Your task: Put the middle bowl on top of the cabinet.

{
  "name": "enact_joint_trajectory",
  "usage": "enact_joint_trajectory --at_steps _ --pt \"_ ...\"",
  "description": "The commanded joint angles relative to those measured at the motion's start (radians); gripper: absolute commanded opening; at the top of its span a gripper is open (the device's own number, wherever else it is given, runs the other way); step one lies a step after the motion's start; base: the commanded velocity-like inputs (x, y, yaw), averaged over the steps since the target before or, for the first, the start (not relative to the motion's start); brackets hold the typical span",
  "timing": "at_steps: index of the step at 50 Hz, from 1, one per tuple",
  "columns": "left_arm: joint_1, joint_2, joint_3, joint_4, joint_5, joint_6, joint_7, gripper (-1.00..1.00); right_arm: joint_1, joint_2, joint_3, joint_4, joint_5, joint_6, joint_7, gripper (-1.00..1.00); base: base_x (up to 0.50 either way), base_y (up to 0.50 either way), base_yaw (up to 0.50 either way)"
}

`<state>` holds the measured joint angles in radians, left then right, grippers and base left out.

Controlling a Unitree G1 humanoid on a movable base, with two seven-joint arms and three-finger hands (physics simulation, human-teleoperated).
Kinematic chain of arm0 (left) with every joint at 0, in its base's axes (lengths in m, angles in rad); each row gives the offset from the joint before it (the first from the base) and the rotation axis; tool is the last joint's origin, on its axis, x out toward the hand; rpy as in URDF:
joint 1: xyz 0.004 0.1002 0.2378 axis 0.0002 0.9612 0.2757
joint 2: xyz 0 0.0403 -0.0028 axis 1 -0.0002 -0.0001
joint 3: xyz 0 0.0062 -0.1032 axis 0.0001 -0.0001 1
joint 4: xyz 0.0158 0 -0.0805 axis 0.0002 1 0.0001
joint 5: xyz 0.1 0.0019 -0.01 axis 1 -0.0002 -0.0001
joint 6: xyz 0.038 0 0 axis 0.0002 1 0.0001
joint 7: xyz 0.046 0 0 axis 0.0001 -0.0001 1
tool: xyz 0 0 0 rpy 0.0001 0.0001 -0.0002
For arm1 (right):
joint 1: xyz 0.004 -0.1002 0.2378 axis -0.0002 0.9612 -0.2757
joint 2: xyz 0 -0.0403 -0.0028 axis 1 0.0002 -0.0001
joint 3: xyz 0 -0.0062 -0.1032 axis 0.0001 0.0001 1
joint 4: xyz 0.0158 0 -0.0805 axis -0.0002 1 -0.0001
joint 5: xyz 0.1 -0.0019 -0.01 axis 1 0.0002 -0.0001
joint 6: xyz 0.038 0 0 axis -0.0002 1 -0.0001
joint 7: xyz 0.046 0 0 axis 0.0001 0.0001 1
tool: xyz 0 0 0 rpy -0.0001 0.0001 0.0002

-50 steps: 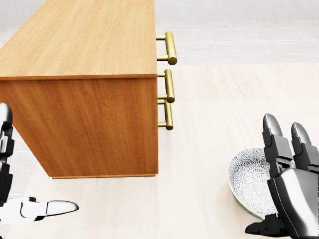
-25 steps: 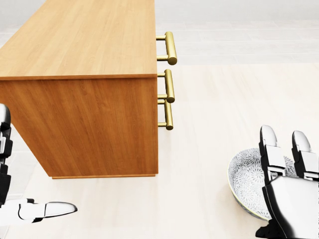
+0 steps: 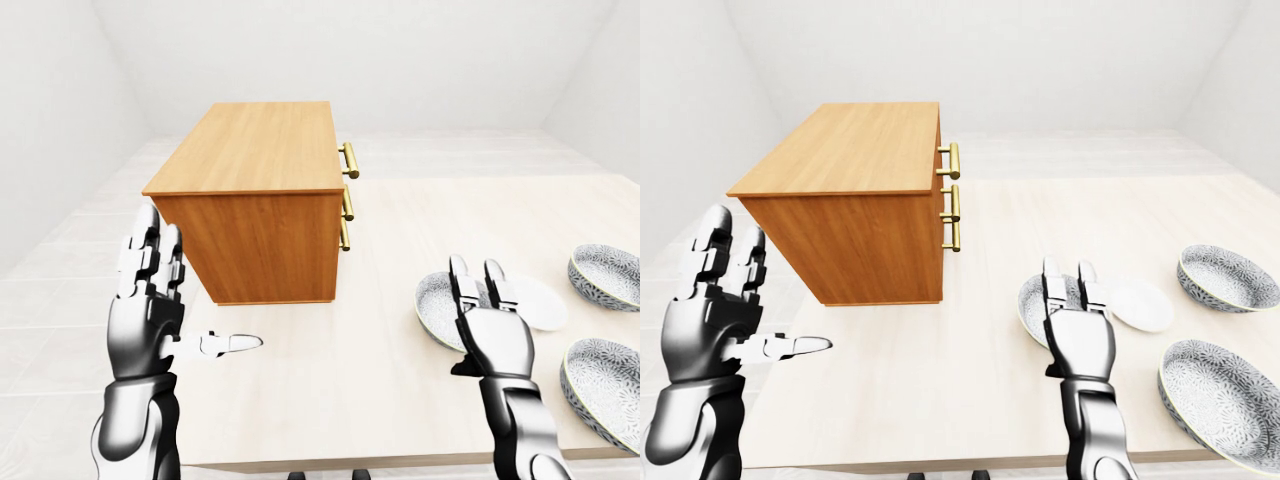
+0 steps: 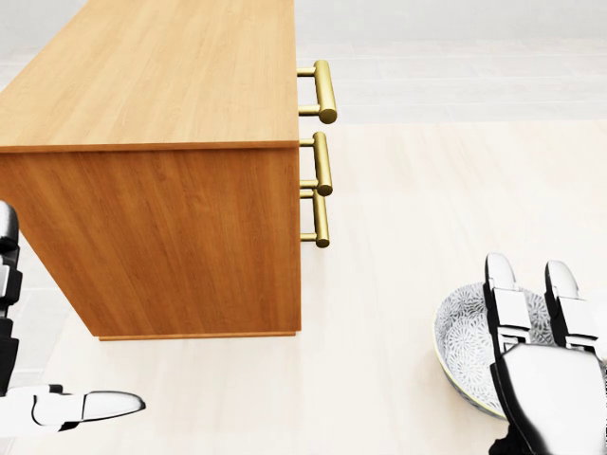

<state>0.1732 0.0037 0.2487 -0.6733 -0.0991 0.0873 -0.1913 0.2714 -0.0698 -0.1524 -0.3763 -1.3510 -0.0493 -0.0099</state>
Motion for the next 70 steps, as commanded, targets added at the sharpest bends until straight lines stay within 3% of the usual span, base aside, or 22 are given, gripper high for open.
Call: enact_joint_trajectory --at_steps 1,15,34,70 --pt "-0.002 0.0 0.002 0.013 0.002 0.0 -0.001 1.0 -0.023 -0.009 0.011 0.057 -0.017 0.008 -0.02 1.0 0.0 0.0 0.0" --pt "-0.001 0.0 -0.005 0.023 0.009 0.0 0.002 1.0 -0.053 -0.03 0.021 0.147 0.001 0.028 -0.052 1.0 0.0 0.0 0.0" --pt "-0.008 0.008 0.014 0.029 -0.003 0.0 -0.003 1.0 -0.101 -0.052 0.05 0.246 0.015 0.079 -0.076 1.0 0.0 0.0 0.0" --pt "-0.003 0.002 0.013 0.049 -0.003 0.0 -0.002 1.0 -0.072 -0.057 0.076 0.27 0.02 0.084 -0.117 1.0 0.0 0.0 0.0"
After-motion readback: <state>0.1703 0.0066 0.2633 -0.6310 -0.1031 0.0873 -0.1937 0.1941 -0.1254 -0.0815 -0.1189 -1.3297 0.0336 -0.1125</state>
